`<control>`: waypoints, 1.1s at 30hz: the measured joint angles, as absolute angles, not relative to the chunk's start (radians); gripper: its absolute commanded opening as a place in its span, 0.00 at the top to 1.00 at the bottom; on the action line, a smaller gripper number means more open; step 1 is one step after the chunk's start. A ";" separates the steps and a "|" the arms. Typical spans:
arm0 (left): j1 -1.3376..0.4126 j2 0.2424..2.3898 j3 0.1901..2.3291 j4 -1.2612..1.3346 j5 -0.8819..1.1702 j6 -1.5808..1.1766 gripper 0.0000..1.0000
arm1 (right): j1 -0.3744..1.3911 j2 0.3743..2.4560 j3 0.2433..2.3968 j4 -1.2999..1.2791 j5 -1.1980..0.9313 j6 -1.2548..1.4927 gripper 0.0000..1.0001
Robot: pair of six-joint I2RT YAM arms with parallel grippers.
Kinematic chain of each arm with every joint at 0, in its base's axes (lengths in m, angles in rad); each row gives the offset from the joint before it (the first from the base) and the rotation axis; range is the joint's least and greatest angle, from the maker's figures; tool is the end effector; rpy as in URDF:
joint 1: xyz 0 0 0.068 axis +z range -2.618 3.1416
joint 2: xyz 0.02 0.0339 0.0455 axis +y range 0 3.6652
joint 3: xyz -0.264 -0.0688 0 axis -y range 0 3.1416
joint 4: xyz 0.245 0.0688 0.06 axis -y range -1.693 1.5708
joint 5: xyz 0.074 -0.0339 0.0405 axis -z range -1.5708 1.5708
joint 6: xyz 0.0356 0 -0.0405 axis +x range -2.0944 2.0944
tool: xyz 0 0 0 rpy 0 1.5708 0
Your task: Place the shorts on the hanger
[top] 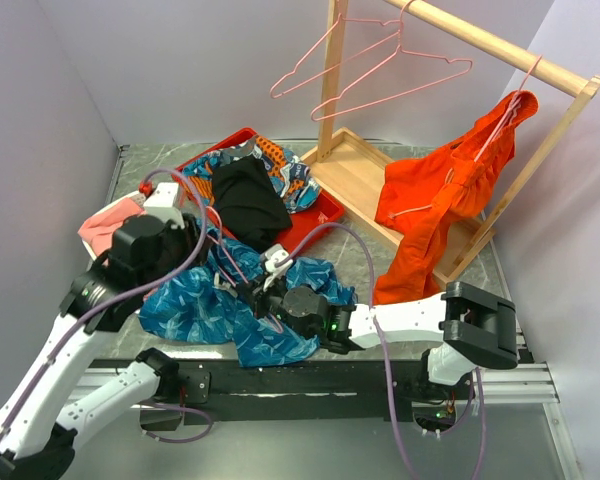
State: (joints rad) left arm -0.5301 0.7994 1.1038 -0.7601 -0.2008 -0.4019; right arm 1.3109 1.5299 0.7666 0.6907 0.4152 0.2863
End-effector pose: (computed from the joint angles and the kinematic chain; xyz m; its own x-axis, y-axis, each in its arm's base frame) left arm 0.1326 -0.0695 0.3855 -0.4828 -0.1613 -0.8607 0.1653 0.9484 -0.2705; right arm 0.0997 0.3191 0.2435 -0.2384 0.1090 -0.9650 -0.7439 0.6183 0.2536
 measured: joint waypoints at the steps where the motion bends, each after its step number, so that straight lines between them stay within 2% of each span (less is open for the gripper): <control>1: -0.530 0.778 1.095 -0.759 -0.186 -0.395 0.70 | 1.310 1.531 0.767 0.693 0.411 0.286 1.00; 3: -0.530 0.735 1.070 -0.748 -0.144 -0.375 0.73 | 1.308 1.536 0.767 0.696 0.405 0.287 1.00; 5: -0.531 0.700 1.049 -0.738 -0.104 -0.360 0.68 | 1.305 1.540 0.767 0.696 0.400 0.287 1.00; 6: -0.532 0.690 1.042 -0.737 -0.091 -0.356 0.58 | 1.304 1.541 0.767 0.695 0.398 0.287 1.00; 9: -0.532 0.671 1.024 -0.705 -0.038 -0.337 0.45 | 1.303 1.540 0.767 0.695 0.398 0.287 1.00; 14: -0.532 0.711 1.003 -0.646 -0.015 -0.318 0.39 | 1.302 1.541 0.768 0.692 0.393 0.287 1.00; 22: -0.532 0.825 1.003 -0.553 -0.044 -0.308 0.41 | 1.302 1.540 0.773 0.679 0.375 0.287 1.00; 25: -0.532 0.840 0.998 -0.512 -0.051 -0.307 0.51 | 1.302 1.540 0.775 0.672 0.373 0.286 1.00; 26: -0.532 0.843 0.992 -0.499 -0.052 -0.307 0.63 | 1.302 1.540 0.776 0.668 0.373 0.286 1.00; 28: -0.532 0.847 0.976 -0.479 -0.062 -0.303 0.78 | 1.302 1.540 0.782 0.661 0.372 0.286 1.00; 29: -0.532 0.849 0.969 -0.471 -0.067 -0.303 0.89 | 1.301 1.540 0.785 0.657 0.372 0.286 1.00; 31: -0.537 0.851 0.957 -0.461 -0.100 -0.284 0.98 | 1.299 1.540 0.788 0.636 0.374 0.286 1.00; 33: -0.542 0.849 0.939 -0.454 -0.137 -0.279 0.99 | 1.299 1.536 0.791 0.622 0.374 0.288 0.90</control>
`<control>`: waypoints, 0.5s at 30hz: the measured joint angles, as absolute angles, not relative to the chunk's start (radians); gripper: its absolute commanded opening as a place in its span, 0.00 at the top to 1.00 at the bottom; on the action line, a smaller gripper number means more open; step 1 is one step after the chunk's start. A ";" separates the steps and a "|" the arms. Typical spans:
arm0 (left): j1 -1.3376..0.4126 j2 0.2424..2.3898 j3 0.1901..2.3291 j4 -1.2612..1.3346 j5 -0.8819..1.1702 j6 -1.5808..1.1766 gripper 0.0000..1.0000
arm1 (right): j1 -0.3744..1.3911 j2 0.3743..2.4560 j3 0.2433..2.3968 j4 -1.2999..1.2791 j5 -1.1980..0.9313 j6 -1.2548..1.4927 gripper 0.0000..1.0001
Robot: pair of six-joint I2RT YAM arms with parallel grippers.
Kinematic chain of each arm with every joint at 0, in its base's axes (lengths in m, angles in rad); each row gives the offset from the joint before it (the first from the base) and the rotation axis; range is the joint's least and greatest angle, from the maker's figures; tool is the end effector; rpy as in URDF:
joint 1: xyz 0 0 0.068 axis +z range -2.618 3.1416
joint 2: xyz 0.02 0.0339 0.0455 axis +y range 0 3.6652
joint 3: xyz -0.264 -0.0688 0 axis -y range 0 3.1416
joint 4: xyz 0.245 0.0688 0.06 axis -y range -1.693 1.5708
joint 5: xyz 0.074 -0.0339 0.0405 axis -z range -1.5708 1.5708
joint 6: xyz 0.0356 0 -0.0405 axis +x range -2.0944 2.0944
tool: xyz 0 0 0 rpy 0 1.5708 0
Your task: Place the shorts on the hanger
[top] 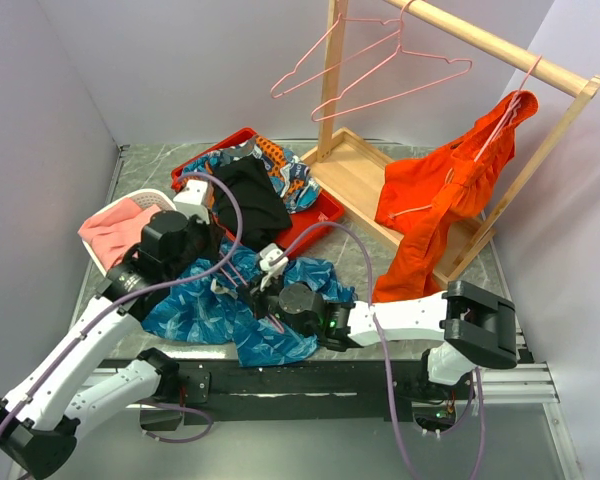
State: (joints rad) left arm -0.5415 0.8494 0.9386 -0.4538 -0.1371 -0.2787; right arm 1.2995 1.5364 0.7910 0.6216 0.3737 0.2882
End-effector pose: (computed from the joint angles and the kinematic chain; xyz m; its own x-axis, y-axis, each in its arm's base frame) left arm 0.1622 -0.0919 0.3544 -0.4041 -0.0749 -0.9116 0.3016 0.9300 -0.2102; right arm 0.1031 0.3221 0.2420 -0.2591 0.0560 -0.9642 -0.7575 0.6076 0.2388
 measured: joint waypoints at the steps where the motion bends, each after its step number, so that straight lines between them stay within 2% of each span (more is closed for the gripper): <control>1: -0.547 0.848 0.928 -0.443 -0.158 -0.282 0.99 | 1.299 1.533 0.798 0.600 0.374 0.290 0.80; 2: -0.553 0.846 0.919 -0.432 -0.173 -0.284 0.99 | 1.299 1.530 0.801 0.583 0.376 0.295 0.60; 5: -0.569 0.821 0.890 -0.422 -0.216 -0.287 0.99 | 1.299 1.500 0.823 0.521 0.387 0.312 0.42; 11: -0.574 0.789 0.881 -0.406 -0.266 -0.310 0.99 | 1.291 1.309 0.849 0.345 0.476 0.388 0.40; 15: -0.577 0.783 0.879 -0.400 -0.298 -0.316 0.99 | 1.206 1.142 0.788 0.275 0.463 0.496 0.43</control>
